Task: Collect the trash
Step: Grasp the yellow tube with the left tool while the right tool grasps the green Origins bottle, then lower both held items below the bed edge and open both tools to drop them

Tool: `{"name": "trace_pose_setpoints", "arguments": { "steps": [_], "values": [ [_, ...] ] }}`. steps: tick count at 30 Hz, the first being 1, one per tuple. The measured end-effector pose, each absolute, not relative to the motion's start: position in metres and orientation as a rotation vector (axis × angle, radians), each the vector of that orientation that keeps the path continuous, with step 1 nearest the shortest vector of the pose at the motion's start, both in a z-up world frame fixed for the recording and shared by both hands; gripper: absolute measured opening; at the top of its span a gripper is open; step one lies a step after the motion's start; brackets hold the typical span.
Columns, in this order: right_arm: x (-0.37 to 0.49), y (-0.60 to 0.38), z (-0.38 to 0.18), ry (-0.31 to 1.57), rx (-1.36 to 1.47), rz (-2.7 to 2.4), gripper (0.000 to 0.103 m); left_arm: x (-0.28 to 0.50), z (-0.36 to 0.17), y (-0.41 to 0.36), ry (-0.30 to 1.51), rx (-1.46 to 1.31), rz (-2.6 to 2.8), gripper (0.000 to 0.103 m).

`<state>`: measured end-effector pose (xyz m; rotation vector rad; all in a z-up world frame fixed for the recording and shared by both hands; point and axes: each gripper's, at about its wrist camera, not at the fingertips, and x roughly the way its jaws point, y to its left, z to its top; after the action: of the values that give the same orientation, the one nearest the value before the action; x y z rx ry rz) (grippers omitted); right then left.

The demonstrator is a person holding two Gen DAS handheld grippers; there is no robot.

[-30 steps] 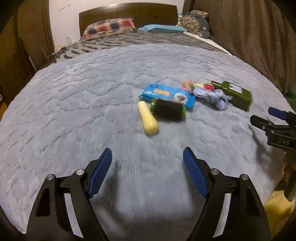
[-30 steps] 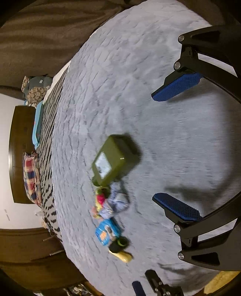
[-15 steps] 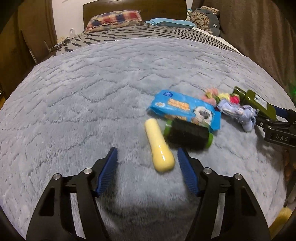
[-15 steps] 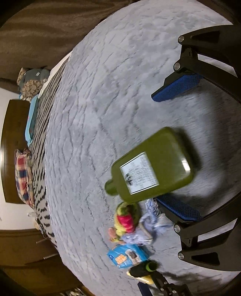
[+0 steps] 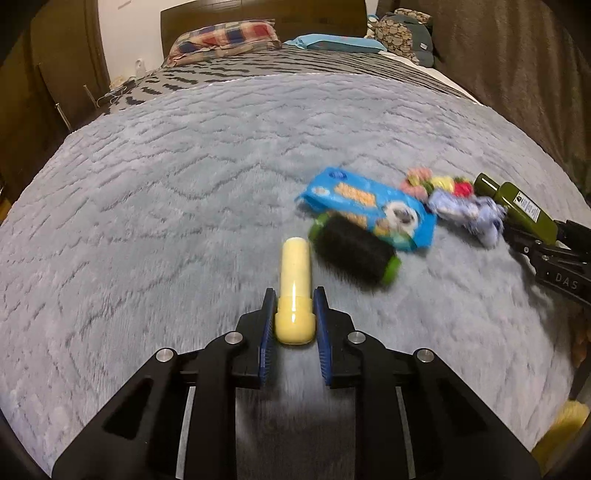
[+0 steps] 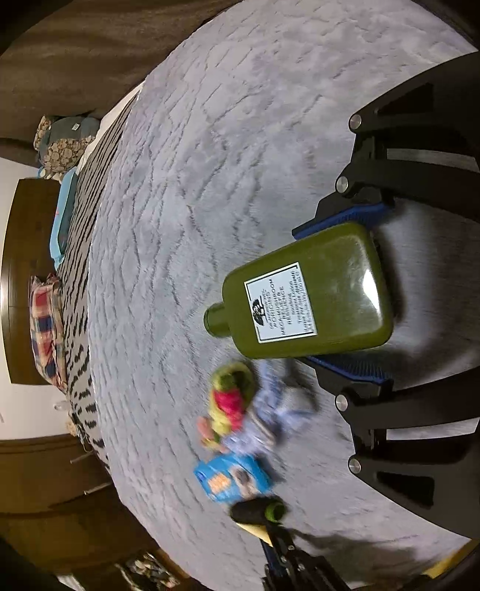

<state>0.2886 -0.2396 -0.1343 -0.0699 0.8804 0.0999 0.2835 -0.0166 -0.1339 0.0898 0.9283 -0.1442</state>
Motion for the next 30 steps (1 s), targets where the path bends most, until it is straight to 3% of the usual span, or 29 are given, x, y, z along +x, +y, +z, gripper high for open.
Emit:
{"name": "trace_pose_setpoints", "arguments": {
  "steps": [30],
  "values": [
    [0.074,-0.217,-0.131,0.780,0.052,0.238,0.053,0.085,-0.124,-0.015,0.846,0.074,-0.288,0.019]
  ]
}}
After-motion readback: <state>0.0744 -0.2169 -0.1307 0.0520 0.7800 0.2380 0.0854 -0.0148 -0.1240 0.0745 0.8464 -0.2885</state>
